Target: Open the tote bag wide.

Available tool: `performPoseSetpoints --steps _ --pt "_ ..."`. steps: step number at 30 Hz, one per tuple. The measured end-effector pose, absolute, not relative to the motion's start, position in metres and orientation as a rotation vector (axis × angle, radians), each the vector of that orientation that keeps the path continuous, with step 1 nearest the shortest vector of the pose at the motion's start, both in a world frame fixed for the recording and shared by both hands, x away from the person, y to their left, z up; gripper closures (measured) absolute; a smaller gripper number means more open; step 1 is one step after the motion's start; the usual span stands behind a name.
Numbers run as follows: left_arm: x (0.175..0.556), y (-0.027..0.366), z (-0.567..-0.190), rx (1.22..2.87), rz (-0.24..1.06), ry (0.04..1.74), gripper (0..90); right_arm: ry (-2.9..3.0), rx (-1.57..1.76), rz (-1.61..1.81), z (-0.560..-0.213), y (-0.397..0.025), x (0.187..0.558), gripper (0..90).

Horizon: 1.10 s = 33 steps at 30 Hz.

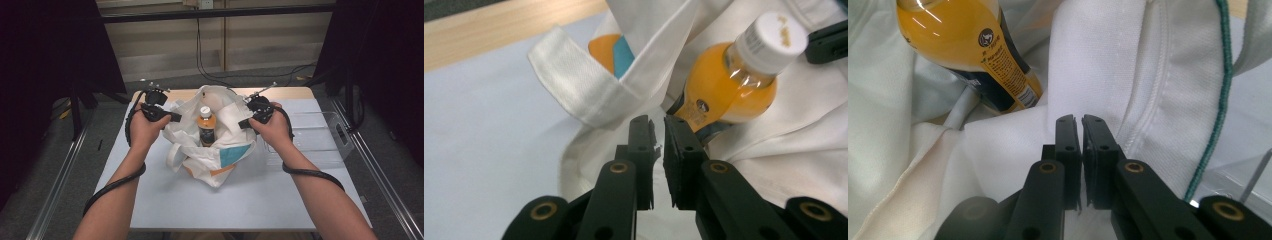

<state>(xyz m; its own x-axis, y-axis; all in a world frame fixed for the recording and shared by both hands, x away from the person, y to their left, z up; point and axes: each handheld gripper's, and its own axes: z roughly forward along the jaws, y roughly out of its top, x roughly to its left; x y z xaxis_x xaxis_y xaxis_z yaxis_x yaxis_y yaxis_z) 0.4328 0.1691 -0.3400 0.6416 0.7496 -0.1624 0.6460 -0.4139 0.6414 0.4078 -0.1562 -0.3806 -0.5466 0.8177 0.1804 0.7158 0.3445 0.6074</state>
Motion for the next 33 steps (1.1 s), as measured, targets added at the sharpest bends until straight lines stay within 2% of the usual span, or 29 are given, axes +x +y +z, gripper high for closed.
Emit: performPoseSetpoints --steps 8,15,20,23,25,28,33 --pt "0.436 0.166 -0.327 2.107 0.243 1.066 74.3 2.437 1.412 0.976 -0.375 -0.159 0.405 85.8" --pt "0.442 0.163 -0.325 2.119 0.293 1.051 64.8 2.431 1.421 0.981 -0.375 -0.162 0.404 84.9" --pt "0.447 0.162 -0.324 2.126 0.310 1.042 62.8 2.432 1.433 0.984 -0.376 -0.163 0.405 85.0" --pt "0.449 0.160 -0.325 2.116 0.326 1.040 57.8 2.434 1.432 0.983 -0.375 -0.163 0.405 85.0" --pt "0.453 0.159 -0.328 2.144 0.307 1.013 50.7 2.434 1.423 0.985 -0.375 -0.163 0.405 85.0" --pt "0.456 0.160 -0.331 2.141 0.306 1.025 51.0 2.437 1.434 0.987 -0.376 -0.162 0.405 84.9" --pt "0.458 0.163 -0.334 2.139 0.285 1.030 60.1 2.440 1.430 0.989 -0.379 -0.161 0.406 85.0"
